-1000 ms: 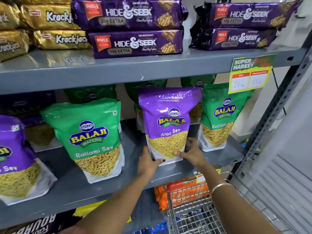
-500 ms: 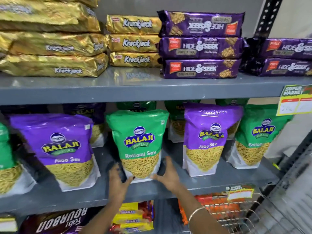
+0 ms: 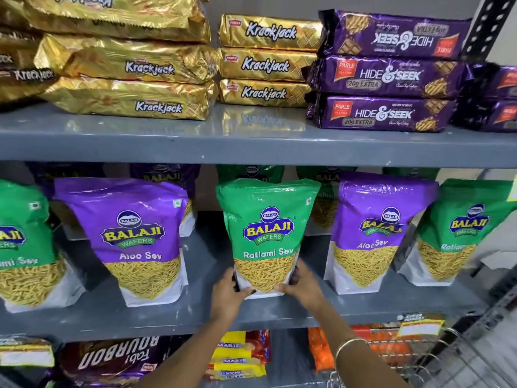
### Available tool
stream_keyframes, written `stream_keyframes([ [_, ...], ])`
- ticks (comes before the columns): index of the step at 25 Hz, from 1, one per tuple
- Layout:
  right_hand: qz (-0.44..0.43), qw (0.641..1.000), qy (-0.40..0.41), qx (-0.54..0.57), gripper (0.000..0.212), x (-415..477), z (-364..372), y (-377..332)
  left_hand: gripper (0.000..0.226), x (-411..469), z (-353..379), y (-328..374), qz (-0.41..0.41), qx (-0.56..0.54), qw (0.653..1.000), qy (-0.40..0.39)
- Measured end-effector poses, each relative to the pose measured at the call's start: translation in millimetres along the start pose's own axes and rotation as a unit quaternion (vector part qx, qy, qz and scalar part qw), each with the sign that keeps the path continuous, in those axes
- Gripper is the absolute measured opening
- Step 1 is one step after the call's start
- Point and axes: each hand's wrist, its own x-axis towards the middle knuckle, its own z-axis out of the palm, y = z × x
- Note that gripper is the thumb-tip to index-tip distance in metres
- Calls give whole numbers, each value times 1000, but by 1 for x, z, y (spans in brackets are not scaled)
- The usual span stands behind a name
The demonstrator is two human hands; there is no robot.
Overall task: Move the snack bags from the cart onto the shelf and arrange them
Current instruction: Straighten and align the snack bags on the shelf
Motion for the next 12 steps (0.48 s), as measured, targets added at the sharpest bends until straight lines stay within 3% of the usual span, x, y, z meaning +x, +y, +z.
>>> stream_keyframes([
  [8, 6, 1000, 11, -18, 75, -4, 3, -5, 54, -3, -10, 3, -1, 13, 999, -29],
  [12, 24, 999, 29, -37, 75, -9, 5, -12, 66, -12, -27, 0, 18, 64, 998, -21],
])
